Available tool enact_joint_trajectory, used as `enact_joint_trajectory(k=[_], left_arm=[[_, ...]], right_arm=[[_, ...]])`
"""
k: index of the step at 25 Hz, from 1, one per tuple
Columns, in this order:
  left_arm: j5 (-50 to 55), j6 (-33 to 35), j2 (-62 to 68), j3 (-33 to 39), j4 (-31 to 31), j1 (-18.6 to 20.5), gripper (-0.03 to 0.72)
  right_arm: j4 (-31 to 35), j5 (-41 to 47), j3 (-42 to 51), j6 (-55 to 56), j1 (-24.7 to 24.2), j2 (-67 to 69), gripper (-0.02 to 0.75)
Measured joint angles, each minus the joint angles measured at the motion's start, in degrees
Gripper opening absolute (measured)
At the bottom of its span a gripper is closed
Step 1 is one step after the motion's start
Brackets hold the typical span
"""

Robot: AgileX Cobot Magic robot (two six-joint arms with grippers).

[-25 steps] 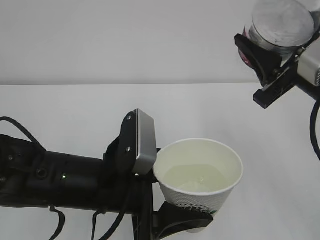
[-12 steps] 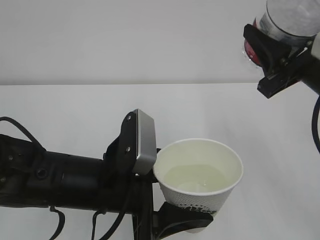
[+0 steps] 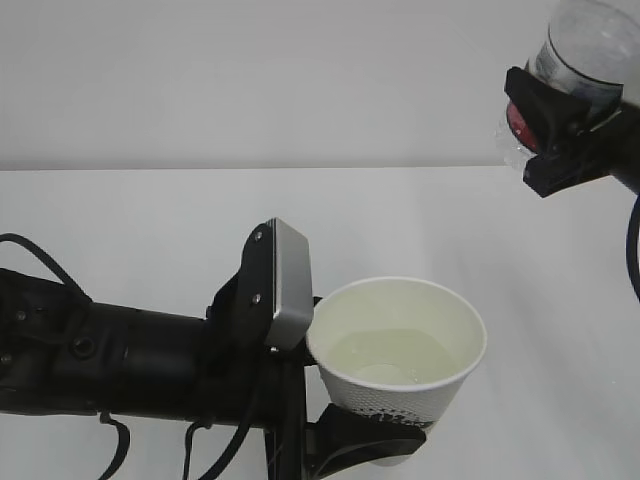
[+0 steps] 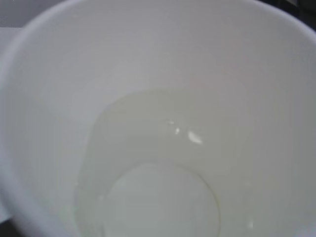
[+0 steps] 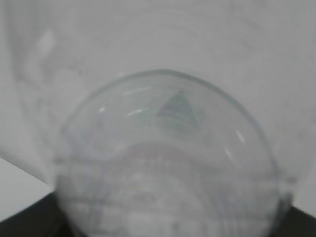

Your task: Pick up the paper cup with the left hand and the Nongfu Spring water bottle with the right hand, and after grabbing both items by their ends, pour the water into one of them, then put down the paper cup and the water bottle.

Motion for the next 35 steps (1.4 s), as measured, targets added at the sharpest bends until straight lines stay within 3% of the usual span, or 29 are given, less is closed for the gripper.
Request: enact_joint_trajectory(k=[8,35], left_arm=[[0.0,0.0,0.0,0.0,0.0,0.0,0.496],[0.0,0.0,0.0,0.0,0.0,0.0,0.496]], right_arm=[[0.3,0.5,0.0,7.5,0.0,0.0,0.458],[13.9,13.3,0.0,6.2,0.0,0.0,0.458]])
